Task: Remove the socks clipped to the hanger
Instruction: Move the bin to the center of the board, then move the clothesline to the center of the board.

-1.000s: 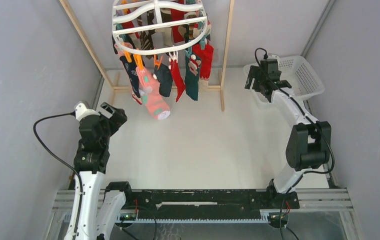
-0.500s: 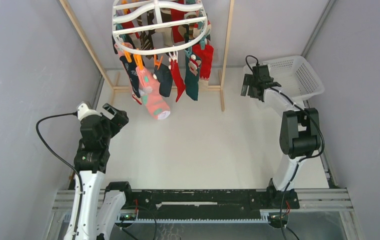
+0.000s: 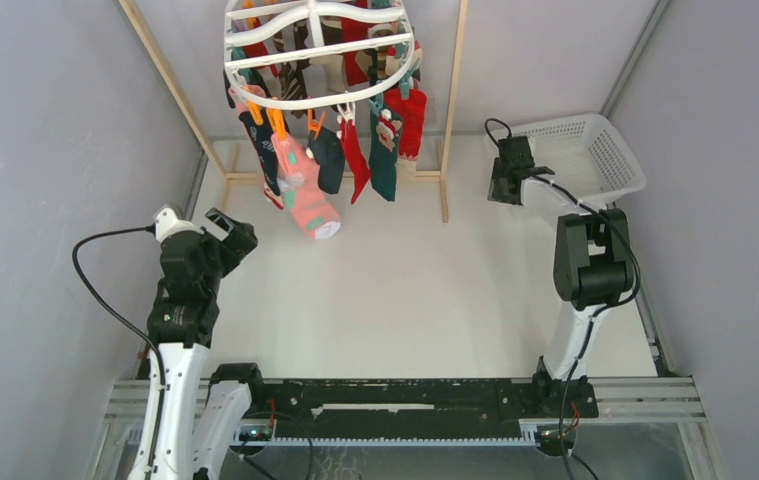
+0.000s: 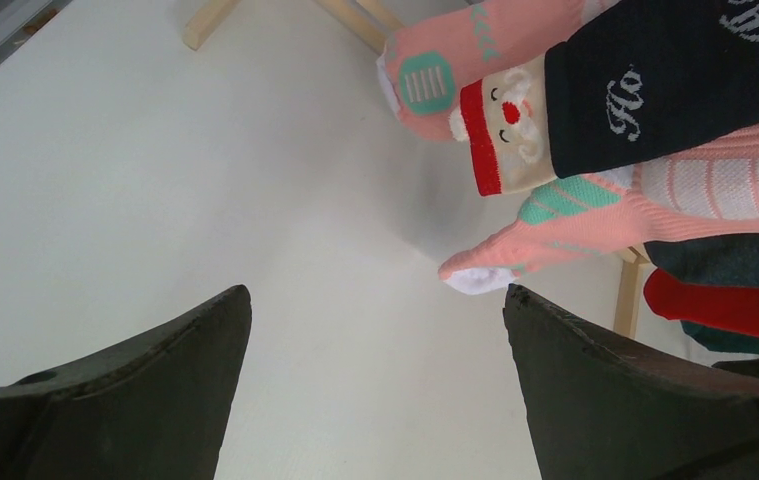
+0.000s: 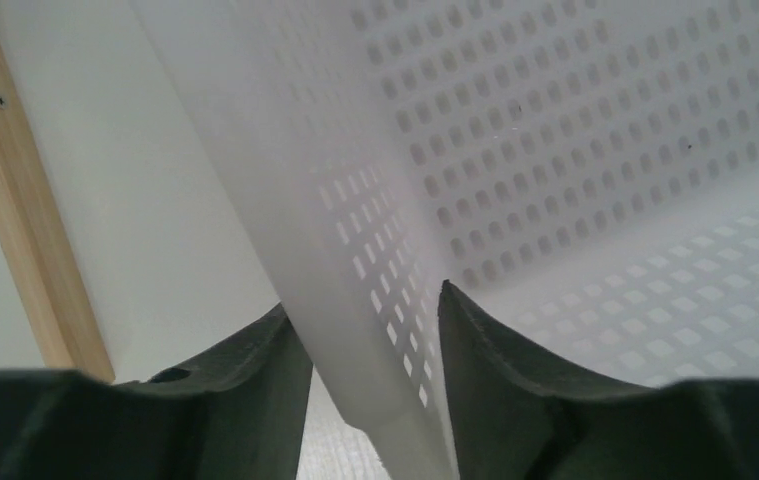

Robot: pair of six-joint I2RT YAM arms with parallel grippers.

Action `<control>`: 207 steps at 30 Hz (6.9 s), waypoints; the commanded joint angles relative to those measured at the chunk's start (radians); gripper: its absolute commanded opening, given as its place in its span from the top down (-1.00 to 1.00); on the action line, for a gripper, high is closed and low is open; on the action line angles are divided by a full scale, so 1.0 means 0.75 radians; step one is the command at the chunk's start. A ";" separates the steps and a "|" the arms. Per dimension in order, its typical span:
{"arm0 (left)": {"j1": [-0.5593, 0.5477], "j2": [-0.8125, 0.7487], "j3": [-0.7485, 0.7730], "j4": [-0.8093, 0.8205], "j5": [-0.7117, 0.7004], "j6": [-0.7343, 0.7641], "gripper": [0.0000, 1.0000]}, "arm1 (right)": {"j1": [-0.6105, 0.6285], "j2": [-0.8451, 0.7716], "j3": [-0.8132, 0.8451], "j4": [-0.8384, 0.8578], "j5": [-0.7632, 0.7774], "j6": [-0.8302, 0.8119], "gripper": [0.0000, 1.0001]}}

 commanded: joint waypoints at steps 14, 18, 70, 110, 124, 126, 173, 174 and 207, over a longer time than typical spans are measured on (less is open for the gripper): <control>0.009 -0.115 -0.032 -0.013 -0.002 -0.001 -1.00 | 0.253 -0.478 -0.393 -0.155 0.177 0.126 1.00; 0.009 -0.130 -0.030 -0.032 -0.008 0.001 -1.00 | 0.389 -0.708 -0.537 -0.246 0.203 0.236 1.00; 0.009 -0.064 0.067 -0.094 -0.077 0.044 -1.00 | 1.391 -0.449 0.153 -0.516 0.206 0.558 -0.51; 0.009 0.121 0.042 0.030 -0.087 -0.003 -1.00 | 0.924 -1.086 -0.813 -0.335 0.085 0.507 0.94; 0.009 0.128 0.035 0.050 -0.088 0.002 -0.99 | 0.954 -1.143 -0.915 -0.284 0.086 0.746 0.91; 0.010 0.131 0.041 0.052 -0.091 0.005 -1.00 | 0.974 -1.140 -0.926 -0.261 0.081 0.779 0.88; 0.285 1.179 0.569 0.073 -0.388 0.097 -0.75 | 0.231 0.212 0.296 -0.063 -0.271 0.124 -0.69; 0.295 1.207 0.585 0.069 -0.367 0.104 -0.72 | 0.236 0.225 0.314 -0.068 -0.268 0.122 -0.68; 0.344 1.677 1.031 -0.120 -0.066 0.415 -0.26 | 0.317 0.503 0.590 -0.252 -0.182 0.019 -0.04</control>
